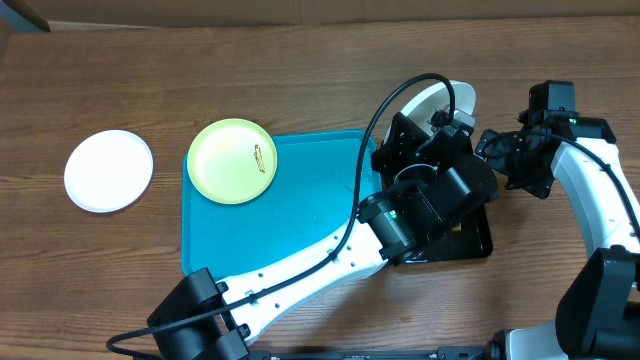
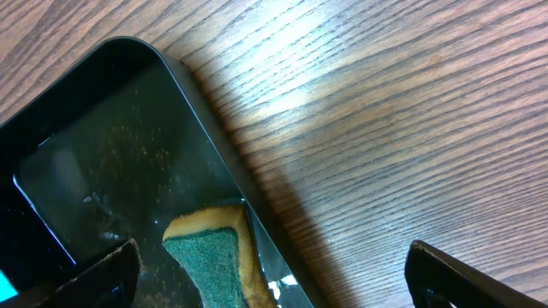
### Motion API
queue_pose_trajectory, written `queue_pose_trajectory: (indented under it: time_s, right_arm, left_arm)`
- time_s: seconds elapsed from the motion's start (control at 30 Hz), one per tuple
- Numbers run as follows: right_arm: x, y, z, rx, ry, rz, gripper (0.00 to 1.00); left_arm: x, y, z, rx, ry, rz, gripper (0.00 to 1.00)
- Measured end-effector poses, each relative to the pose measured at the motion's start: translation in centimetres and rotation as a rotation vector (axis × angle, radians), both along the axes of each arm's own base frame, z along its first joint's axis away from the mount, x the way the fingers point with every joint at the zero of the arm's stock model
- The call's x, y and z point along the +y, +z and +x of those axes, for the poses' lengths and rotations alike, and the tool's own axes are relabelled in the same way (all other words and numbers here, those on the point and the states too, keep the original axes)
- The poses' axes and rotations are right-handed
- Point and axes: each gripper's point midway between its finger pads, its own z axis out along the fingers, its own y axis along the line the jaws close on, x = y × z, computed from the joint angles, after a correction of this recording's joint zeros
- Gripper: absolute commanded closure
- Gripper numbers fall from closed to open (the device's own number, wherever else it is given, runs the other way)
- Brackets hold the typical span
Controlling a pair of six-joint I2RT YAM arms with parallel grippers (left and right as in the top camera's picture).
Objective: Clean dirty plates on tray and stack at the side
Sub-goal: 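Swing the held white plate with the left gripper to the table's left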
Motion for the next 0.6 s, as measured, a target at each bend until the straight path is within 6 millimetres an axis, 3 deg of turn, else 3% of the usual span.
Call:
queue_pose_trajectory:
  time_s: [0.23, 0.43, 0.6]
  right_arm:
    - [0.0, 0.0, 0.0, 0.000, 0.000, 0.000, 0.00]
    - [0.0, 0.0, 0.0, 0.001, 0.000, 0.000, 0.00]
    - [0.0, 0.0, 0.0, 0.000, 0.000, 0.000, 0.00]
  left_arm:
    - [-0.3, -0.6, -0.3, 0.023, -0.012, -0.034, 0.96]
    - [0.2, -3.5, 0.3, 0.159, -0.038, -0.110, 0.96]
    - [3.6, -6.2, 3.1, 0.315, 0.018, -0.247, 0.96]
